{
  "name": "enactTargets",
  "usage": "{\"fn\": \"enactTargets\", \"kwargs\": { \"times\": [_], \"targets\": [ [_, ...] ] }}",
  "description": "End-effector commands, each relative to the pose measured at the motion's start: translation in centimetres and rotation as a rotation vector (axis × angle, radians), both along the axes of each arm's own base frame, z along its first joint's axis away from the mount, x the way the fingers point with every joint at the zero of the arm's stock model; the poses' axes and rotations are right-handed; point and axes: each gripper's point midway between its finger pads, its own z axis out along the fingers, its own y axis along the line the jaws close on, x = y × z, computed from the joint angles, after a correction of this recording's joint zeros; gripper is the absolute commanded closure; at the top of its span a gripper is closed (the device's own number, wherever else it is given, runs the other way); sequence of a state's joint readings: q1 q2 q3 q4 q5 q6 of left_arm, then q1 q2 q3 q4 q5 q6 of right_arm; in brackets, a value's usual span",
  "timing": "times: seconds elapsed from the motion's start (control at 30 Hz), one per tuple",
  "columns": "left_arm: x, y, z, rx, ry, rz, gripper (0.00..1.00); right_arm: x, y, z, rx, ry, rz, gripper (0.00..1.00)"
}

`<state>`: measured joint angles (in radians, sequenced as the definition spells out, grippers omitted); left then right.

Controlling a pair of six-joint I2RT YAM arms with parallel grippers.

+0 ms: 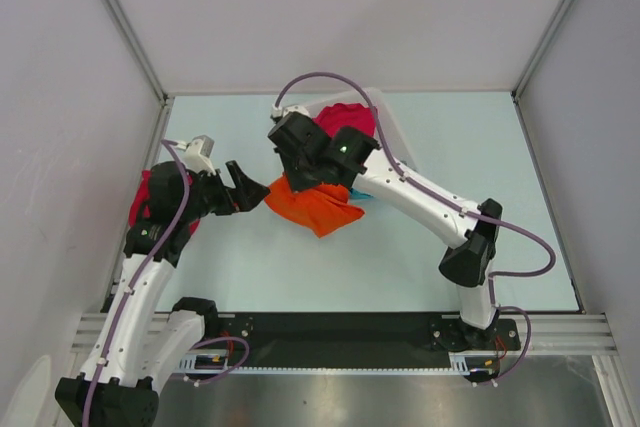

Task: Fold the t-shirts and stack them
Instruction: Move the tshirt to the center of the board

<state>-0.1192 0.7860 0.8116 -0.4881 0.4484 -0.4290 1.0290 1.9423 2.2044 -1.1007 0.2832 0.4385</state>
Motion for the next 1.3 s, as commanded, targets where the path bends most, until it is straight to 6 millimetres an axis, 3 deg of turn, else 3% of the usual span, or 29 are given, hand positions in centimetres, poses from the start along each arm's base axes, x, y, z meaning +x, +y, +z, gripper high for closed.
{"fn": "enactTargets", "kwargs": {
  "times": [0.0, 0.13, 0.23, 0.27, 0.33, 0.37, 0.47, 0.6, 0.73, 0.9, 1.07, 1.27],
  "targets": [
    [0.2, 0.3, 0.8, -0.007, -0.03, 0.021, 0.01, -0.2, 2.1, -0.5, 0.098, 0.025, 0.013, 1.0],
    [0.0, 0.6, 1.0, 0.008, -0.041, 0.029, 0.0, -0.2, 3.6, -3.1, 0.09, 0.077, 0.038, 1.0],
    [-0.1, 0.8, 1.2, 0.018, -0.046, 0.034, 0.0, 0.4, 3.8, -3.7, 0.061, 0.087, 0.042, 1.0],
    [-0.1, 0.9, 1.3, 0.023, -0.049, 0.035, 0.0, 0.9, 3.6, -4.8, 0.027, 0.09, 0.034, 0.91],
    [-0.2, 1.0, 1.4, 0.029, -0.053, 0.039, 0.0, 2.0, 2.7, -4.6, 0.004, 0.082, 0.009, 0.82],
    [-0.3, 1.0, 1.4, 0.029, -0.053, 0.04, 0.0, 2.7, 2.2, -4.6, -0.009, 0.07, -0.013, 0.65],
    [-0.3, 0.9, 1.3, 0.026, -0.051, 0.036, 0.01, 4.7, 0.6, -3.7, 0.005, 0.056, -0.058, 0.51],
    [-0.4, 0.9, 1.4, 0.023, -0.05, 0.036, 0.01, 6.4, -1.4, -1.5, 0.048, 0.036, -0.094, 0.48],
    [-0.4, 0.9, 1.4, 0.021, -0.05, 0.038, 0.0, 7.8, -3.3, -0.7, 0.049, 0.016, -0.13, 0.47],
    [-0.5, 0.7, 1.6, 0.008, -0.05, 0.027, 0.0, 9.7, -5.6, -3.8, 0.004, 0.07, -0.177, 0.47],
    [-0.1, 0.4, 0.6, -0.003, -0.049, 0.017, 0.01, 9.5, -4.8, -7.3, -0.028, 0.117, -0.162, 0.46],
    [0.2, -0.7, -2.5, -0.043, 0.029, -0.028, 0.01, 9.5, -3.9, -10.1, -0.053, 0.163, -0.151, 0.46]
  ]
}}
